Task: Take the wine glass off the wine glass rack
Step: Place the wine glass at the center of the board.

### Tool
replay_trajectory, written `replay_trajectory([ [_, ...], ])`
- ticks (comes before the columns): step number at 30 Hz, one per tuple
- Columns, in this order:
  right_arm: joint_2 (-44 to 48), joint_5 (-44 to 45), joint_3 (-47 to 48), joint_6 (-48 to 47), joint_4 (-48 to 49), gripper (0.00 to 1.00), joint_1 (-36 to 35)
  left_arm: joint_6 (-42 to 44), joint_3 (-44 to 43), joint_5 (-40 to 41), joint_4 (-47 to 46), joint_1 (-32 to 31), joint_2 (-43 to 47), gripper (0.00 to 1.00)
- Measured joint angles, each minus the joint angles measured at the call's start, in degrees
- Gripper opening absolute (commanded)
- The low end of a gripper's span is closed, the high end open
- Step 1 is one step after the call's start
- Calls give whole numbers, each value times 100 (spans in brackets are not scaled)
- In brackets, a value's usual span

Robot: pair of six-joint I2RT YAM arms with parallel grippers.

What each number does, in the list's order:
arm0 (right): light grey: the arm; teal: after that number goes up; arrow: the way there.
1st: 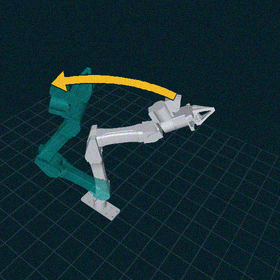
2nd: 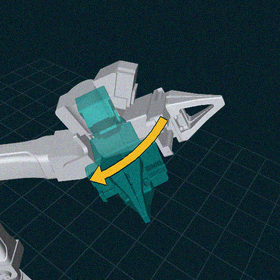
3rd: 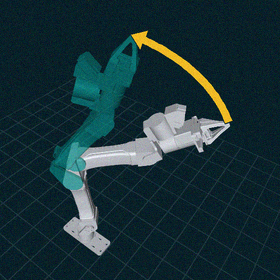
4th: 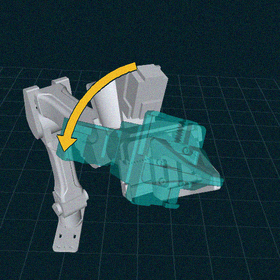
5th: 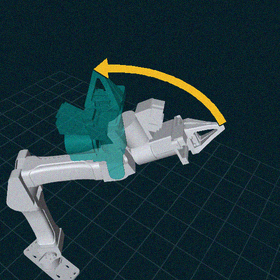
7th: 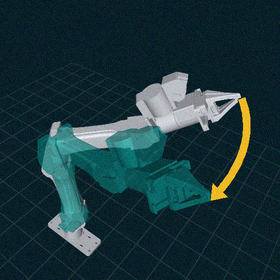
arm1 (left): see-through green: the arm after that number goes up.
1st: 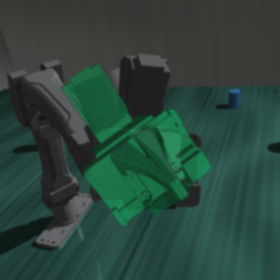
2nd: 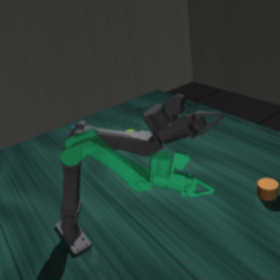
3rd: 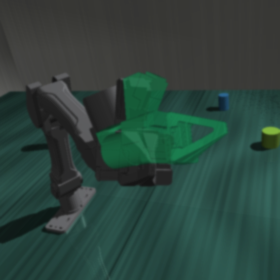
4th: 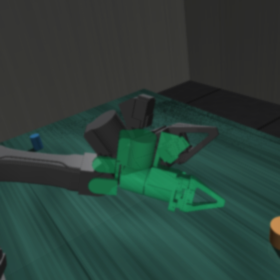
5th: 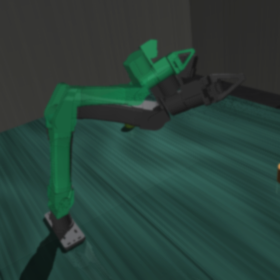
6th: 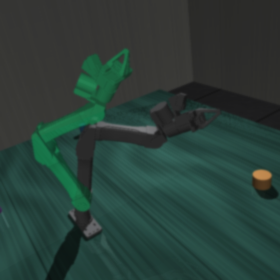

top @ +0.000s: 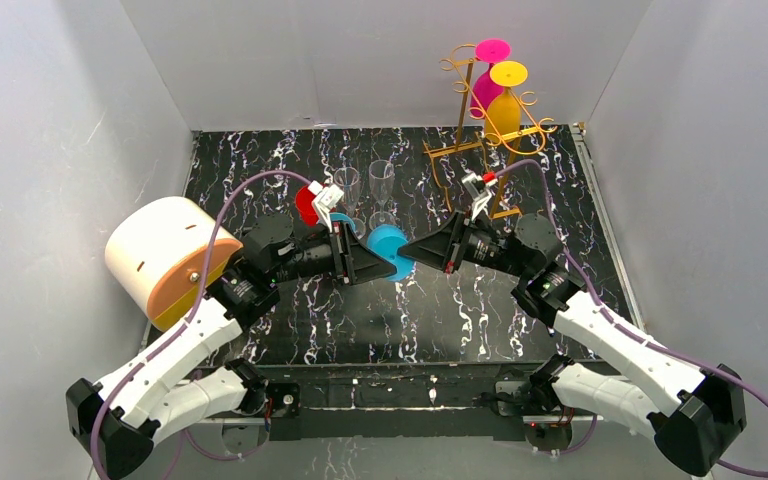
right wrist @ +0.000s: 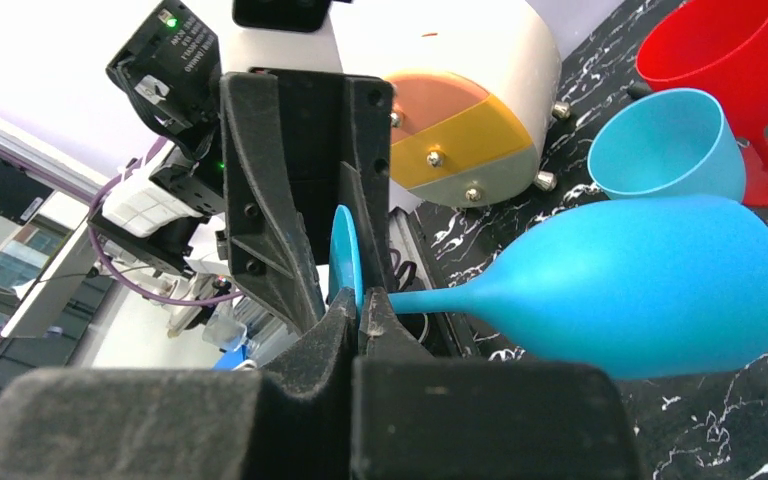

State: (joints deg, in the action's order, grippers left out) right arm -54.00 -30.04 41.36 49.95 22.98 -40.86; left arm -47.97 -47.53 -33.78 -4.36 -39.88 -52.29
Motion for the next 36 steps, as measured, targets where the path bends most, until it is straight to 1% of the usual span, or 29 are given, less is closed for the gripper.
replay_trajectory([
  [3,0,52,-2,-2,155,1,-20,-31,-11,0,-22,-7,-17,40],
  [11,2,127,-2,-4,289,1,-31,-219,70,-114,-103,-7,-13,37],
  [14,2,92,-2,-2,289,1,-31,-378,138,-116,-337,-7,-13,31],
  [20,-7,76,-4,28,308,1,-44,-767,396,-157,-994,-9,-13,23],
  [24,-87,79,-4,85,433,2,-61,-850,411,-162,-1071,-9,-20,0],
  [25,-105,79,-4,87,428,8,-68,-831,411,-160,-1069,-9,-20,0],
  [27,-114,83,-4,83,411,26,-70,-763,409,-160,-1025,-9,-20,0],
  [28,-114,81,-4,72,402,33,-72,-704,402,-157,-990,-9,-20,0],
  [29,-111,96,-4,87,385,37,-79,-634,389,-166,-935,-7,-20,0],
  [30,-111,111,-4,79,382,41,-81,-542,374,-181,-833,-7,-17,0],
  [32,-90,153,-4,28,352,45,-83,-319,350,-262,-581,-9,-17,0],
  [36,120,411,17,-243,-83,48,-85,94,341,-457,-188,-9,-17,0],
])
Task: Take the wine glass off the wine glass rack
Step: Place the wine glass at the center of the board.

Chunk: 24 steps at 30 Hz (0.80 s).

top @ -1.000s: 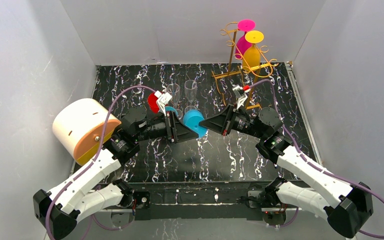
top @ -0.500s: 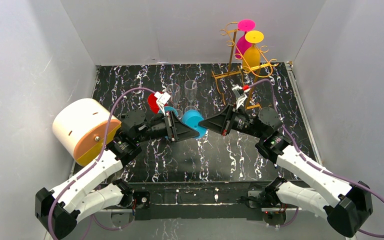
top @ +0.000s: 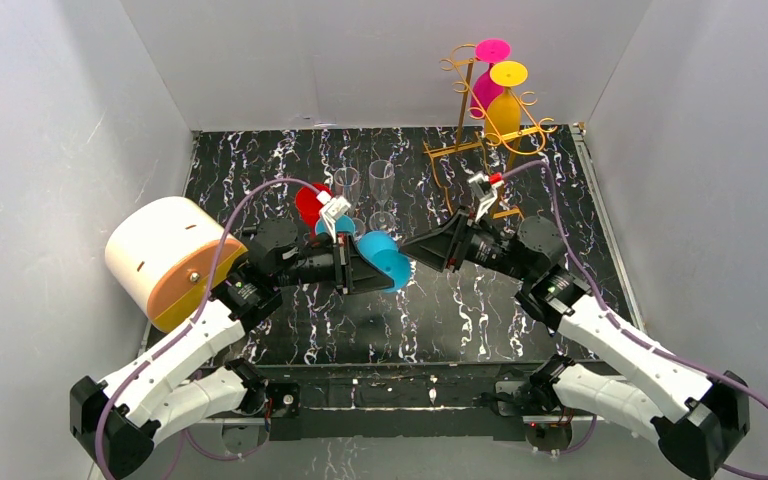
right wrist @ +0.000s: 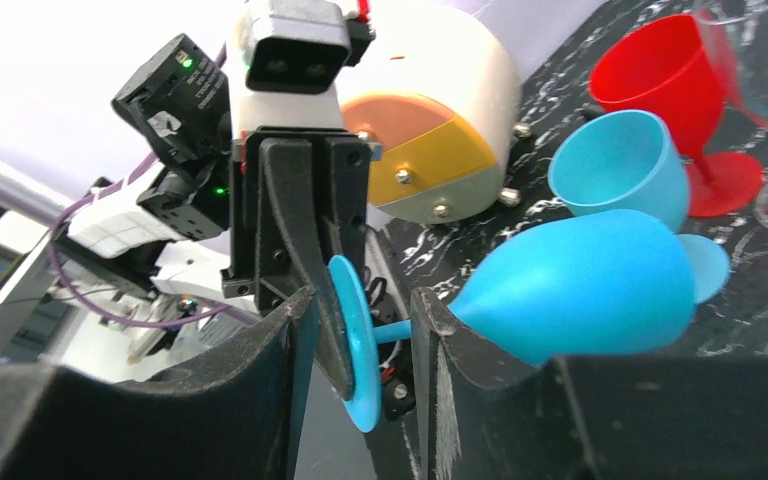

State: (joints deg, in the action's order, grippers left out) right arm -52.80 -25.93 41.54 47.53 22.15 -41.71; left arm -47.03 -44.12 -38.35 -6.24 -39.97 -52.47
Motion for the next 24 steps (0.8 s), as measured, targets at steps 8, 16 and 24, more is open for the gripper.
replay_trajectory([
  [8,586,984,33,-345,-621,56,0,1038,-55,-660,337,0,407,0],
  [16,540,1104,308,-496,-1270,63,0,2365,-42,-1108,704,-2,1185,0],
  [24,151,850,1143,-669,-2234,74,0,3814,28,-743,1493,-2,1781,0],
])
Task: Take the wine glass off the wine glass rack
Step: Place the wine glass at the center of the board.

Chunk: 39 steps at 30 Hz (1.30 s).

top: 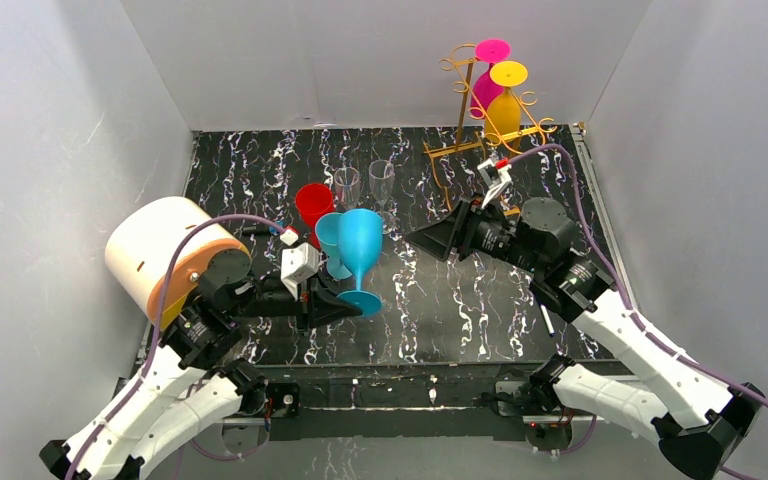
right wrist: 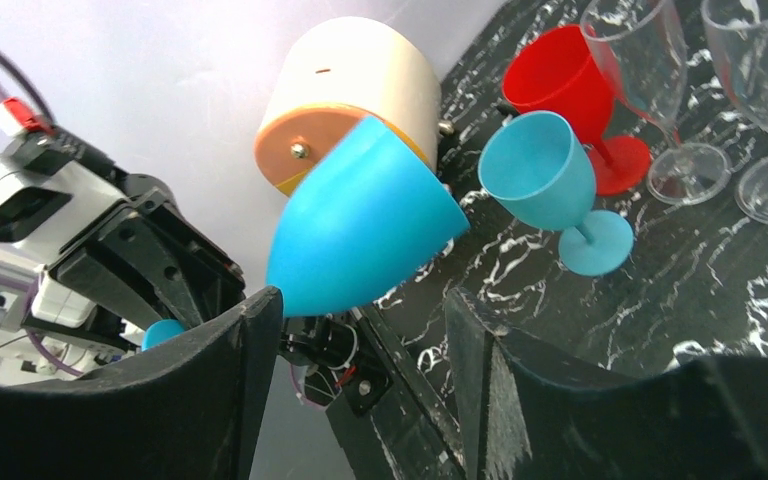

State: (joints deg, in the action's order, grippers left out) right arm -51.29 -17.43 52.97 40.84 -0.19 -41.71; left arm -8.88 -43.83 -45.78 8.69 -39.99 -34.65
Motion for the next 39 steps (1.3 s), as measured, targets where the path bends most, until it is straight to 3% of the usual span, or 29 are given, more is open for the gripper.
replay_trajectory([
  [13,114,551,330,-588,-1296,99,0,1427,22,1322,811,0,409,0],
  [19,-1106,70,2498,-1381,-3093,99,13,1635,-63,901,855,0,249,0],
  [23,-1392,-420,3075,-1687,-3783,98,107,1797,-98,372,857,0,-168,0],
  [26,-1552,-970,3362,-1768,-4105,87,354,2153,-162,-229,1058,0,-485,0],
  [29,-1738,-1801,3434,-1742,-4194,89,970,2894,-472,-688,1703,0,-789,0],
  [34,-1869,-2791,3018,-1259,-3873,90,1725,3333,-584,-1257,1779,0,-949,0],
  [39,-1862,-3344,2555,-741,-3110,75,1707,3762,-654,-1580,1969,0,-1384,0],
])
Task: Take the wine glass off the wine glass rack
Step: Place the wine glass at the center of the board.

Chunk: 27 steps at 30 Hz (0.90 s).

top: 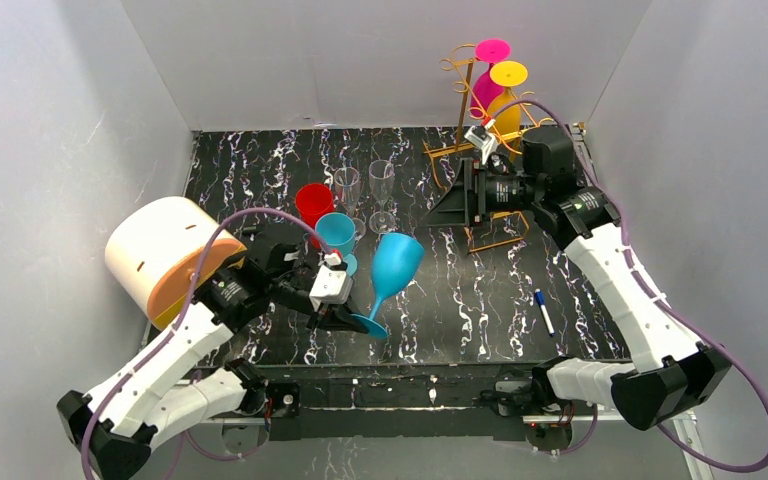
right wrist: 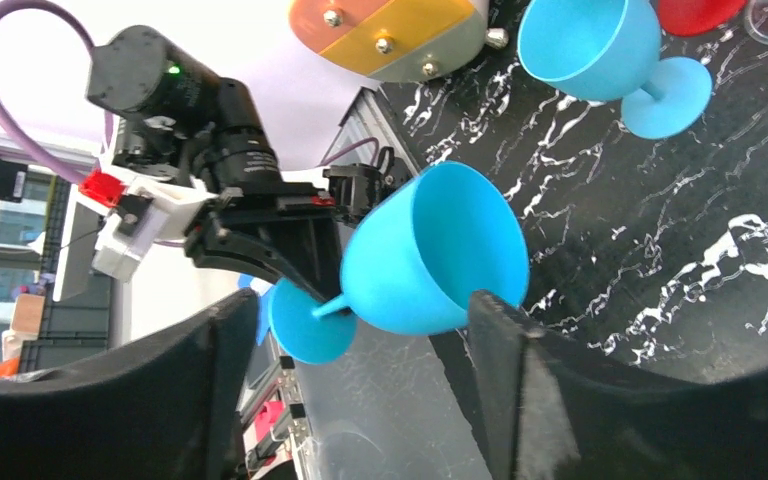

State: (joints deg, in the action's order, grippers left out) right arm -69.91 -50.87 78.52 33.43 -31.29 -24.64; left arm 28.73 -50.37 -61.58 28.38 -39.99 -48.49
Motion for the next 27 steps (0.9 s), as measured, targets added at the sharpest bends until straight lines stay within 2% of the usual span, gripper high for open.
replay_trajectory([
  [3,-37,-20,-96,203,319,72,-46,348,-39,-144,240,2,-234,0],
  [9,-297,20,-195,138,474,80,-308,627,-39,-348,341,0,-155,0],
  [15,-251,-343,-439,7,564,79,-356,756,-90,-409,428,2,-256,0],
  [21,-138,-1021,-651,278,852,79,-363,901,-127,-509,505,2,-450,0],
  [27,46,-1305,-905,481,1062,79,-361,852,-127,-667,389,0,-455,0],
])
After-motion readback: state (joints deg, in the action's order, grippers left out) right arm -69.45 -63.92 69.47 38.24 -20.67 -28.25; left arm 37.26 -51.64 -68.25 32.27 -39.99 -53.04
